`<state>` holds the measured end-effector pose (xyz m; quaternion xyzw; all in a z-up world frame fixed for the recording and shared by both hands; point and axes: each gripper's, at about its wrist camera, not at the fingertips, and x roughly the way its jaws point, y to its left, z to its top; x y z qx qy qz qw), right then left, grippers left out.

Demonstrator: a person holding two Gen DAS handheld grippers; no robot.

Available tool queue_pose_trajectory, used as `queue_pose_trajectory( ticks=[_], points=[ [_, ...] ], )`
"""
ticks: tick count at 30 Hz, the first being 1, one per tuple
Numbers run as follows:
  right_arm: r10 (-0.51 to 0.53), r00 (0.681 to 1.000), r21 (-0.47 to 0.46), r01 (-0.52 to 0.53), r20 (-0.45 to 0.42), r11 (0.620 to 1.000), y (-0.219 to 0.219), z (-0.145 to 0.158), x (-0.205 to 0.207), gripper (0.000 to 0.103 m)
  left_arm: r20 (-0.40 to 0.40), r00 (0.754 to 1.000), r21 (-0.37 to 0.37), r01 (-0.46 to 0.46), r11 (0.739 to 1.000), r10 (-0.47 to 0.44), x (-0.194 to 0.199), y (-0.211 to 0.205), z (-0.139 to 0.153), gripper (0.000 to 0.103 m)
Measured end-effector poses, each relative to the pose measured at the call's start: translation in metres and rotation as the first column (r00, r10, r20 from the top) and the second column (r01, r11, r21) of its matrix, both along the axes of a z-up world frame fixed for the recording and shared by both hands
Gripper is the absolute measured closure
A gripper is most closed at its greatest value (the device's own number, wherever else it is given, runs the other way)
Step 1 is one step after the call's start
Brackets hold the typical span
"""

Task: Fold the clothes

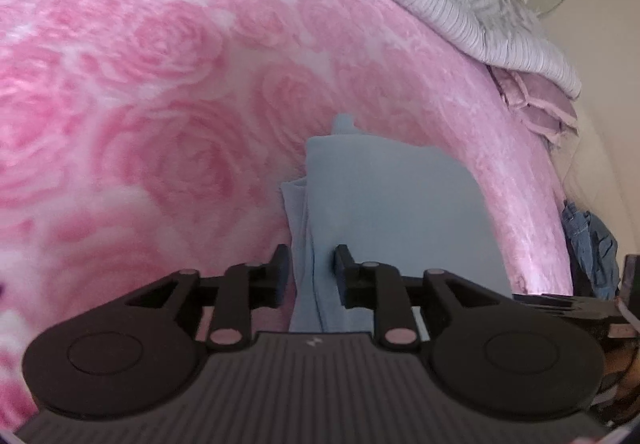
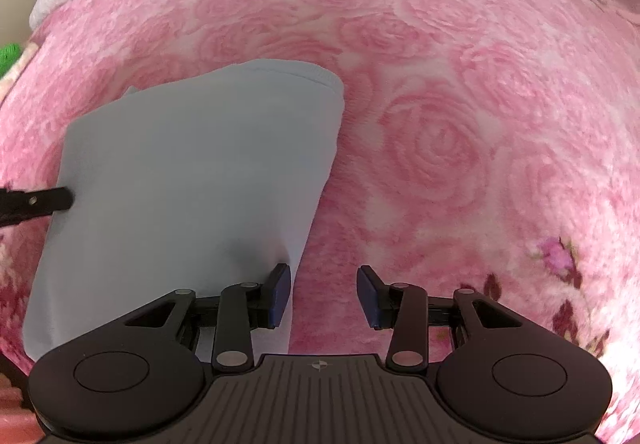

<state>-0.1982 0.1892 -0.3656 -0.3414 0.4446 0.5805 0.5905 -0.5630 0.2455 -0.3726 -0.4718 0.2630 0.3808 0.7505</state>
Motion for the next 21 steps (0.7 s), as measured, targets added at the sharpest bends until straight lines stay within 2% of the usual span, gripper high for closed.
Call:
queue_pose_trajectory(
  ticks=[3,7,11,13,15,17,18,20,21],
  points=[
    [-0.021,1.0,0.009,0.021,-0.023,1.0,-0.007,0.002,0.003,0.061,0.029,0.999,-0.019,-0.025,1.0,0.026,-0.022,-0.026,0.009,0.074],
    [-0.044,0.998,0.019,0.045,-0.045,0.999,-0.016,0.004,0.005,0.061,0.113,0.989,-0.121,-0.084,0.989,0.098,-0.059,-0.068,-0.002,0.066],
    [-0.06,0.997,0.027,0.061,-0.052,0.998,-0.024,0.006,0.004,0.061,0.207,0.961,-0.255,-0.128,0.958,0.183,-0.077,-0.094,-0.029,0.065],
    [-0.071,0.996,0.029,0.073,-0.06,0.997,-0.029,0.006,0.004,0.061,0.242,0.94,-0.288,-0.168,0.943,0.241,-0.082,-0.099,-0.038,0.064],
    [-0.082,0.994,0.031,0.084,-0.074,0.996,-0.034,0.007,0.006,0.061,0.274,0.927,-0.297,-0.173,0.939,0.257,-0.081,-0.098,-0.042,0.065],
    [-0.092,0.992,0.032,0.095,-0.086,0.995,-0.039,0.008,0.007,0.061,0.277,0.93,-0.276,-0.164,0.947,0.242,-0.077,-0.096,-0.04,0.072],
    [-0.097,0.991,0.033,0.1,-0.091,0.994,-0.041,0.008,0.008,0.061,0.272,0.935,-0.258,-0.158,0.953,0.228,-0.075,-0.095,-0.038,0.086],
    [-0.103,0.99,0.036,0.107,-0.1,0.994,-0.044,0.009,0.007,0.061,0.258,0.945,-0.219,-0.147,0.965,0.202,-0.071,-0.093,-0.032,0.1],
    [-0.106,0.989,0.037,0.111,-0.104,0.993,-0.045,0.01,0.007,0.061,0.24,0.952,-0.181,-0.149,0.972,0.191,-0.071,-0.093,-0.025,0.1]
  ],
)
